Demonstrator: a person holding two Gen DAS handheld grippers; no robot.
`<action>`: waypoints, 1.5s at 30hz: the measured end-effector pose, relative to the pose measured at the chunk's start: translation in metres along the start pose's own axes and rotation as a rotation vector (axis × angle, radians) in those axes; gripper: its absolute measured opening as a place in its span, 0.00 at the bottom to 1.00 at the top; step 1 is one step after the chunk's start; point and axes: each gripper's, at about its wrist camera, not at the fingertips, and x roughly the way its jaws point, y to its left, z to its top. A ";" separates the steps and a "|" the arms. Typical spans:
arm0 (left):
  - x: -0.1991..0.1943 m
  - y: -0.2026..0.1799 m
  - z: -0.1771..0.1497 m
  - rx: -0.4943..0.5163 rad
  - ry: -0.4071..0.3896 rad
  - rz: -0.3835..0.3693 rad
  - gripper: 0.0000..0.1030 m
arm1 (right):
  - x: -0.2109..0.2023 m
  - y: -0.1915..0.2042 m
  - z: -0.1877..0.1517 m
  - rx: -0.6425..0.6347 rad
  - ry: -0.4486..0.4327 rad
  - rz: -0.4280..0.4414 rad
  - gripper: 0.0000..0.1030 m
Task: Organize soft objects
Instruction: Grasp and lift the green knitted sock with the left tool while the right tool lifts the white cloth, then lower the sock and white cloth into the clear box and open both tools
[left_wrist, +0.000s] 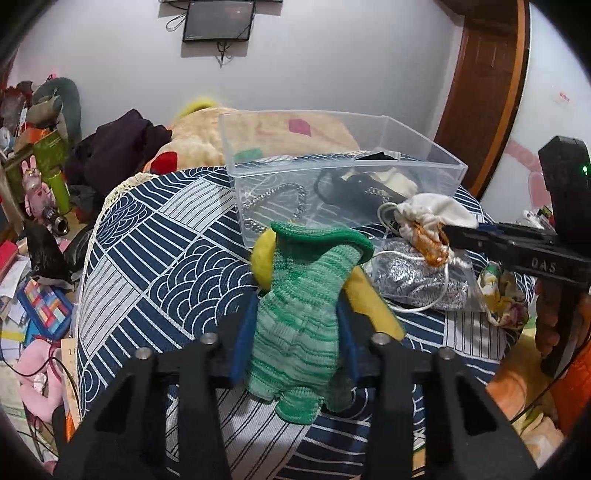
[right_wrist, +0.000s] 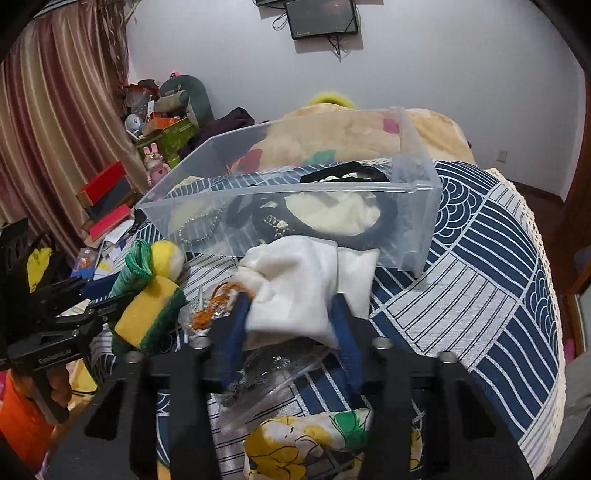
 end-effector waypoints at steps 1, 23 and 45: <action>-0.001 -0.001 -0.001 0.007 0.001 0.002 0.29 | -0.002 0.001 -0.001 -0.006 -0.004 -0.003 0.25; -0.068 -0.012 0.039 0.047 -0.190 -0.016 0.11 | -0.074 0.012 0.021 -0.047 -0.246 -0.021 0.16; -0.033 -0.003 0.124 0.034 -0.277 0.018 0.11 | -0.057 0.014 0.093 -0.017 -0.356 0.011 0.16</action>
